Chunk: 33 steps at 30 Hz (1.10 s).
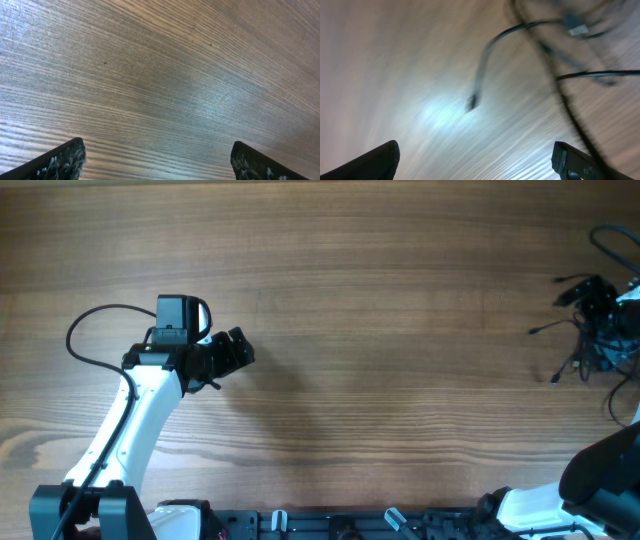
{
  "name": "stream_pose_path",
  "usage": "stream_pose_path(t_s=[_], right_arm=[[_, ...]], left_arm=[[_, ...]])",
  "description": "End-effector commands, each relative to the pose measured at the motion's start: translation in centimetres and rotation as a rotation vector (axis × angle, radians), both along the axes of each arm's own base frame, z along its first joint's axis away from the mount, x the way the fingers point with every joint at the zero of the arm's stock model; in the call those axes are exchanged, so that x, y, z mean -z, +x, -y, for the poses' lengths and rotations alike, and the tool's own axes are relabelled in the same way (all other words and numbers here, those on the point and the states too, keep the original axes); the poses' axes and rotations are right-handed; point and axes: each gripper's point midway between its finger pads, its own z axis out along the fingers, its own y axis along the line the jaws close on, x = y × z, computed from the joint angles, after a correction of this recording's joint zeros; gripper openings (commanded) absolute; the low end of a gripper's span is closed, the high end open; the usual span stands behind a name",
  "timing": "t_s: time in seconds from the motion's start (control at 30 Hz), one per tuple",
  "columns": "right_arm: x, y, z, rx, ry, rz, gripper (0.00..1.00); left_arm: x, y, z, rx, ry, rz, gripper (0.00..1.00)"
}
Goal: Untangle cables
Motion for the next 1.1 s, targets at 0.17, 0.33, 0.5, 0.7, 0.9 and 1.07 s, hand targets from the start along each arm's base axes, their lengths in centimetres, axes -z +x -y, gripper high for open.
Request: stream_pose_path(t_s=[0.17, 0.33, 0.5, 0.7, 0.9, 1.07], right_arm=[[-4.5, 3.6, -7.3, -0.222, 0.447, 0.330, 1.00], [-6.6, 6.1, -6.6, -0.059, 0.625, 0.393, 1.00], [-8.3, 8.1, -4.1, 0.210, 0.773, 0.375, 1.00], [-10.5, 9.0, -3.2, 0.253, 0.875, 0.422, 1.00], [-10.8, 9.4, -2.9, 0.177, 0.806, 0.492, 1.00], [-10.7, 9.7, -2.5, -0.001, 0.613, 0.620, 1.00]], left_arm=[[-0.5, 0.2, -0.2, -0.006, 0.002, 0.013, 0.95], [-0.5, 0.2, -0.2, -0.005, 0.002, 0.013, 0.95], [-0.5, 0.2, -0.2, -0.005, 0.002, 0.013, 0.95], [-0.5, 0.2, -0.2, -0.006, 0.002, 0.013, 0.95], [-0.5, 0.2, -0.2, -0.006, 0.002, 0.013, 0.95], [-0.5, 0.2, -0.2, -0.006, 0.002, 0.013, 0.95]])
